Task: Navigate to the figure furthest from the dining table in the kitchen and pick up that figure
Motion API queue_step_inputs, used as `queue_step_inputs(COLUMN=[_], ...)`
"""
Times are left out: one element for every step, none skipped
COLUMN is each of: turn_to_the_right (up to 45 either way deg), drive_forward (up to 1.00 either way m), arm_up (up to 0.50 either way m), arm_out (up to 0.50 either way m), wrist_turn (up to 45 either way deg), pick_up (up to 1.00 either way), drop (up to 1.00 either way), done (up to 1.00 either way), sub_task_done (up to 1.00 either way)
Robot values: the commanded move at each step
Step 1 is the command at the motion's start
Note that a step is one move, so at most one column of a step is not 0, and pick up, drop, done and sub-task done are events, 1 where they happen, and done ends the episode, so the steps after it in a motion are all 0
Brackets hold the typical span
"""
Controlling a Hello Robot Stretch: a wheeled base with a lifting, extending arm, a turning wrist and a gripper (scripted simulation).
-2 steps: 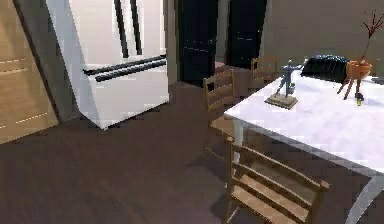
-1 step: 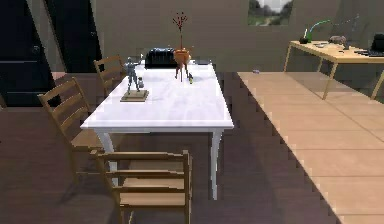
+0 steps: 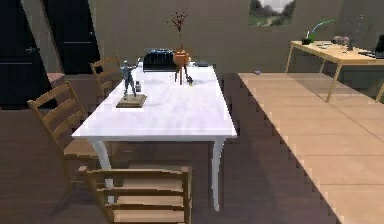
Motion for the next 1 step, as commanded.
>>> queue_step_inputs(turn_to_the_right=[-45.0], drive_forward=[0.00], arm_up=[0.00], arm_out=[0.00], wrist_turn=[0.0], pick_up=[0.00], drop=[0.00], done=[0.00], sub_task_done=[0.00])
